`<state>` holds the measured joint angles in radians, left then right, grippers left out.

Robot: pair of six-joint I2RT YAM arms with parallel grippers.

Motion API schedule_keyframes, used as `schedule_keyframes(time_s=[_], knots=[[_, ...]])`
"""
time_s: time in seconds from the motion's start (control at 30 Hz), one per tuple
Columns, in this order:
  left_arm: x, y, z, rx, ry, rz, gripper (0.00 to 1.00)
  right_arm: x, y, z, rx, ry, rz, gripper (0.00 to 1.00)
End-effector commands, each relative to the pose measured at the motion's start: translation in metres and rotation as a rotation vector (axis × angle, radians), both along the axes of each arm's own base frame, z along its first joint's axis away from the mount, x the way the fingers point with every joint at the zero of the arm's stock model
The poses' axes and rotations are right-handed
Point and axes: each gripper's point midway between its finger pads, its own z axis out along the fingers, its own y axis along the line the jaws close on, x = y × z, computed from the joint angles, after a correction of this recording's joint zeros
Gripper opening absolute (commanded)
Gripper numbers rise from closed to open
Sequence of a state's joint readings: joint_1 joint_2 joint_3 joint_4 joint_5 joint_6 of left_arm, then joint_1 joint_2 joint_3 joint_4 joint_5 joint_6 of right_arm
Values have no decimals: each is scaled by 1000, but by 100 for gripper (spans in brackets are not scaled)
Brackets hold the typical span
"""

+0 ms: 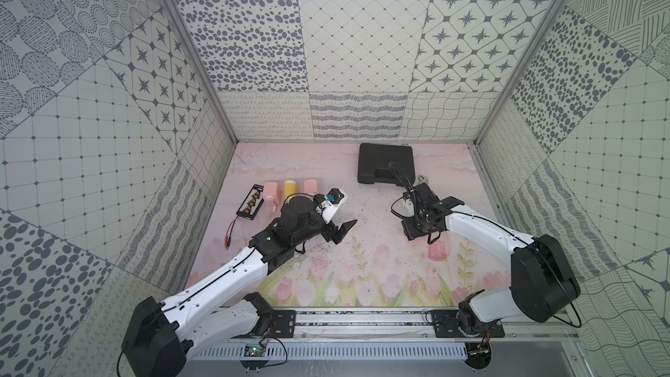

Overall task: Put the tray back into the pencil sharpener
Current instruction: Pick up the pencil sharpener from the center of the board.

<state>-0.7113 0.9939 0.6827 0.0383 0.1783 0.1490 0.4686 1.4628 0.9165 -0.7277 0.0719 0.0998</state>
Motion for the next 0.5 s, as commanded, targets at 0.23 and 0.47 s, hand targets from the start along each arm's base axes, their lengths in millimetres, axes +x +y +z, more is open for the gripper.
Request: schedule_keyframes(time_s=[0.23,0.47], knots=[[0,-1,14,-19,-69,-18,94,3,18,22,66,-3,89,37],[15,19,27,-54,-144,123,94,-24,78,68,135,-156,531,35]])
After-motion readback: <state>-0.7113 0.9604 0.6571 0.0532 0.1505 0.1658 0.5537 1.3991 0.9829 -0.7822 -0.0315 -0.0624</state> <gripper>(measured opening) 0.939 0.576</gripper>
